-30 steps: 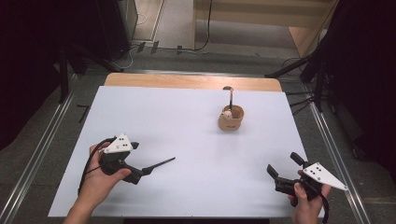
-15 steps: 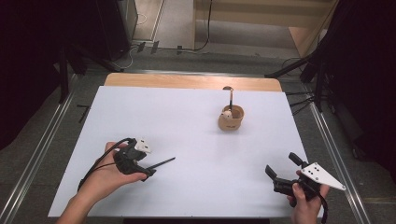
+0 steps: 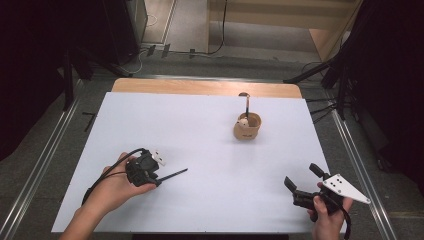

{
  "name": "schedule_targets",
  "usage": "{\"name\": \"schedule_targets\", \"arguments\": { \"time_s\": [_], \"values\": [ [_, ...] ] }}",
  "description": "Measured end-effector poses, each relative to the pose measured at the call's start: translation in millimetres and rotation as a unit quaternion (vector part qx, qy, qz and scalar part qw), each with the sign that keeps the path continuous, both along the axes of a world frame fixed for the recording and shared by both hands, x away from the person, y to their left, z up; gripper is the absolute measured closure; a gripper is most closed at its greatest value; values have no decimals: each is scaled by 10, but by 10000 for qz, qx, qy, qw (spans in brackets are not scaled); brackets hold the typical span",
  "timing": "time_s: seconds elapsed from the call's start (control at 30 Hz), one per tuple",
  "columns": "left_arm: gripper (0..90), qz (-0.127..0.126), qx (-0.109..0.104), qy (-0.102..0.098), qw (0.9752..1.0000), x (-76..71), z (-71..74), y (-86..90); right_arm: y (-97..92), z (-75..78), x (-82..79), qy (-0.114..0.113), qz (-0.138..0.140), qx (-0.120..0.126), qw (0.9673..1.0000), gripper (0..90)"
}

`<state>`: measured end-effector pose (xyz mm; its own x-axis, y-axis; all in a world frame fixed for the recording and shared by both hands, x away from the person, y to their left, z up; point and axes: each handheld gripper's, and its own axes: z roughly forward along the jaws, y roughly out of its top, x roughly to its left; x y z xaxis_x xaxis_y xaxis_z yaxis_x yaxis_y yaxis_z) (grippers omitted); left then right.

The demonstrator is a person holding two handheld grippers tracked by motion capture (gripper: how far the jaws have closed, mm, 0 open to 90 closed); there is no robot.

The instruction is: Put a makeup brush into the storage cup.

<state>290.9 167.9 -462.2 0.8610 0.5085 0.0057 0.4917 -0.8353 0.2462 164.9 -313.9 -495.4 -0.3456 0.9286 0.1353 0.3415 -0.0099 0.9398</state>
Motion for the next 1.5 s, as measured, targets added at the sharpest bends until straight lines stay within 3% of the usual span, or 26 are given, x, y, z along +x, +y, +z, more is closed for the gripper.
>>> {"name": "schedule_targets", "arguments": {
  "time_s": [0.37, 0.73, 0.93, 1.07, 1.2, 1.43, 1.5],
  "values": [
    [835, -88, 179, 0, 9998, 15, -53, -45, 1, -7, 3, 29, -6, 16, 10000, 0],
    [847, -163, 284, -32, 9995, 5, -55, -64, 29, -21, 21, 69, 14, -14, 10000, 0],
    [848, 9, -43, 51, 10000, 23, -57, 15, 43, -21, 18, 76, 38, -10, 10000, 0],
    [848, 101, -226, -28, 9997, 29, -19, 55, 50, -21, 18, 72, 39, -12, 10000, 0],
    [848, 26, -440, -127, 9989, -9, 56, 70, 65, -14, 15, 68, 44, -25, 10000, 0],
    [849, 89, -950, -302, 9950, -26, 169, 84, 113, -15, 27, 63, 88, -15, 9999, 0],
    [849, 122, -1160, -308, 9927, -36, 181, 72, 132, -13, 34, 45, 114, -36, 9999, 0]
  ]
}}
